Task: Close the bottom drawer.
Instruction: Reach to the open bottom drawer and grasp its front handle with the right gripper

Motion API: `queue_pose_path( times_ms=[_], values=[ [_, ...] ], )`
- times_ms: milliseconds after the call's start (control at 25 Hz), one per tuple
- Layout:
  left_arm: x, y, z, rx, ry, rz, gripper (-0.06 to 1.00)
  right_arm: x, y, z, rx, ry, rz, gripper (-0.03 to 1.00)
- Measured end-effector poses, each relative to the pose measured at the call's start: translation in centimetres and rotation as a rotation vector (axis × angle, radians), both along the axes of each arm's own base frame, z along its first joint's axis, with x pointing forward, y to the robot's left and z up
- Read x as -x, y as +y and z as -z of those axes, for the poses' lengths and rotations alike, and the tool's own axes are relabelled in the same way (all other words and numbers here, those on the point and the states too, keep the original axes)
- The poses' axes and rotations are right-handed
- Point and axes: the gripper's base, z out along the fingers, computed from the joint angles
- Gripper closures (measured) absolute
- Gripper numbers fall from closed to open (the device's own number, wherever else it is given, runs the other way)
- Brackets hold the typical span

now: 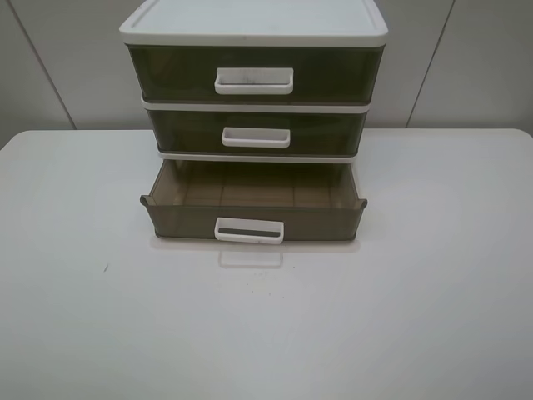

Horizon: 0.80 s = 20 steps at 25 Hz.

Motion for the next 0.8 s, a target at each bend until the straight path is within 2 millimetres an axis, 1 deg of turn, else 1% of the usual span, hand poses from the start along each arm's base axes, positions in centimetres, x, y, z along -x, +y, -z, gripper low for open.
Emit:
queue_pose_path(
  times_ms=[280,400,560,640,800],
  values=[
    [0.0,0.0,0.0,0.000,0.000,0.000,0.23,-0.1,0.0,0.0,-0.001,0.006,0.000,0.23],
    [0.0,0.0,0.0,0.000,0.000,0.000,0.23,-1.1,-0.1,0.0,-0.008,0.068,-0.001,0.23],
    [0.0,0.0,0.0,0.000,0.000,0.000,0.23,-3.9,-0.3,0.2,-0.034,0.231,-0.011,0.23],
    [0.0,0.0,0.0,0.000,0.000,0.000,0.23,-5.8,-0.1,-0.1,-0.055,0.280,-0.044,0.23],
    [0.0,0.0,0.0,0.000,0.000,0.000,0.23,-9.4,0.9,-1.2,-0.125,0.236,-0.150,0.23]
  ],
)
